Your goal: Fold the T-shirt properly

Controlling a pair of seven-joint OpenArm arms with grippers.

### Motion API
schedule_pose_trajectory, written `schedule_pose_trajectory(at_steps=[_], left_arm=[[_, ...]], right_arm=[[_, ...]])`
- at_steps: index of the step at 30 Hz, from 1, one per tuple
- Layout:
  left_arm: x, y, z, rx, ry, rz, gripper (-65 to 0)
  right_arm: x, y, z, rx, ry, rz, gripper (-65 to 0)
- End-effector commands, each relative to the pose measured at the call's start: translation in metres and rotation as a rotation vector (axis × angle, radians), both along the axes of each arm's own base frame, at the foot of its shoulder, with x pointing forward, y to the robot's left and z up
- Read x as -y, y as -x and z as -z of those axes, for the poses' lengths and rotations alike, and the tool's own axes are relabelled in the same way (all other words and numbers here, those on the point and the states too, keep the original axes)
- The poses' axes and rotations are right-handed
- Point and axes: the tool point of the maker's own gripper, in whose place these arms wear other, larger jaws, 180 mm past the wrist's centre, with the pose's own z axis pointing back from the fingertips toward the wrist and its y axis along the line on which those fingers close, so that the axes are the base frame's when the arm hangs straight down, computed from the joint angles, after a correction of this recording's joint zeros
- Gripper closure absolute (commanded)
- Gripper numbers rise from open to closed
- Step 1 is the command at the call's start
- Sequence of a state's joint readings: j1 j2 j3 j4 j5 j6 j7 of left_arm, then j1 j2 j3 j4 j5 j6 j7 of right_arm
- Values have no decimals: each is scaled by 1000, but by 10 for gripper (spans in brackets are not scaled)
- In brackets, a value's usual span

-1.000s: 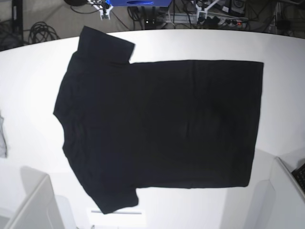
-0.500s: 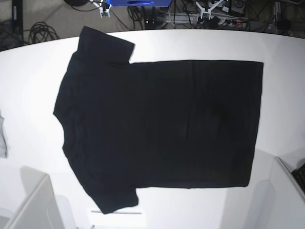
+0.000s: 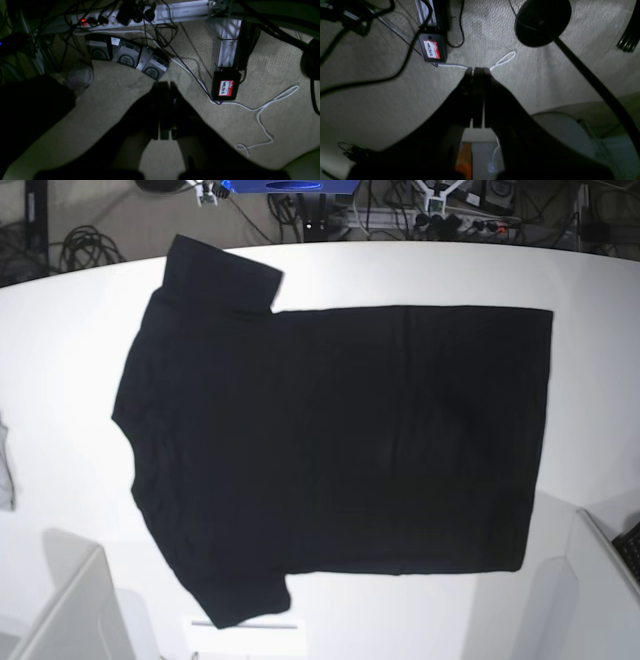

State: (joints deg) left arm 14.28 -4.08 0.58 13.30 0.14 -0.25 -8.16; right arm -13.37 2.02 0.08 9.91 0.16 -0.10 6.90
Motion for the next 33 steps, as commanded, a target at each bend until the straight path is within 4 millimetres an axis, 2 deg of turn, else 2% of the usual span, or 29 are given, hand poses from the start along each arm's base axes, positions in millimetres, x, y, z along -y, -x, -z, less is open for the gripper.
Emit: schedule_pose_trajectory(at_steps=[1,3,6,11,14,19,24,28,33], left_arm=[[-12,16,-4,-12,-25,13,0],[-10,20,-10,15,-20,22,0],[-25,29,-27,65,-35,45,0],[-39,42,-56,119,-48,86,0],[-42,44,-71,149,-48,107,0],[-61,49,-99,197,-48,-3,0],[-78,39,-126,267,-34,-98,0],[-69,23,-152,408,-5,-71,0],[-59,13,-188,572,23,-51,0]], right_arm=[[2,5,-2,15,6,8,0],[3,3,-7,59,6,4,0],[10,6,-18,119,28,55,0],[39,9,-39,159,99,146,0],[55,4,-55,199,133,159,0],[75,-7,-85,240,175,195,0],[78,-20,-112,280,138,319,0],[81,-33,-132,309,114,343,0],[78,-51,-157,362,93,337,0]])
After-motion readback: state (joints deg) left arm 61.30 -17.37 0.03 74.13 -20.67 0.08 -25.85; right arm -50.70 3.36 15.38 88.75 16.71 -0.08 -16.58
